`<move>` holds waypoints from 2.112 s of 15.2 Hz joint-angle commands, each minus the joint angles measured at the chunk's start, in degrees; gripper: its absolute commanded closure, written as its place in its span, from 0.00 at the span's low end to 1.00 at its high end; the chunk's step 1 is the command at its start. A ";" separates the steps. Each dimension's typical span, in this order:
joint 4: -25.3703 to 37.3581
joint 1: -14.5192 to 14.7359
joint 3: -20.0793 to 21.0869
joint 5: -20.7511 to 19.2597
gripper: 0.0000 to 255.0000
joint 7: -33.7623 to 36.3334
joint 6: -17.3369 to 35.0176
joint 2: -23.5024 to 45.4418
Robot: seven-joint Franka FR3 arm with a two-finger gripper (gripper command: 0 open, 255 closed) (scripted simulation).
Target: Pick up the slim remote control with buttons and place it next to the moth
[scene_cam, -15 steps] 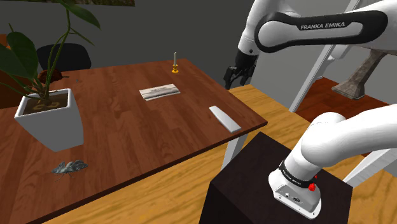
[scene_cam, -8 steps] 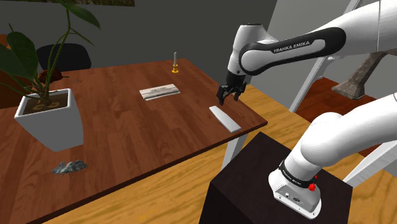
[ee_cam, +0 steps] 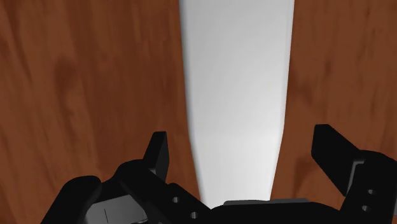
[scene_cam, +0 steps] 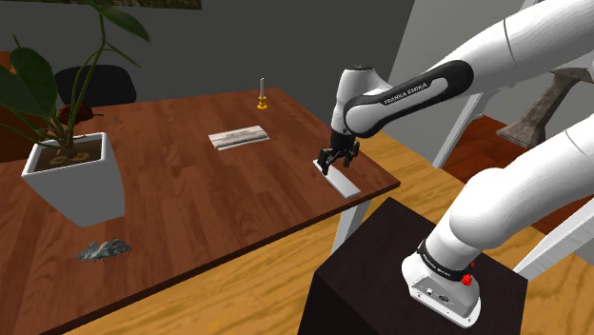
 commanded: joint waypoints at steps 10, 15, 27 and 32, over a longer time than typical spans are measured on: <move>-1.57 -0.04 0.15 -0.08 0.00 0.17 4.51 2.92; -1.58 -0.04 0.15 -0.08 1.00 0.17 4.52 2.92; 0.51 0.03 0.00 0.04 1.00 0.03 -1.22 -0.73; 2.61 0.06 -0.12 0.08 1.00 -0.06 -5.85 -3.26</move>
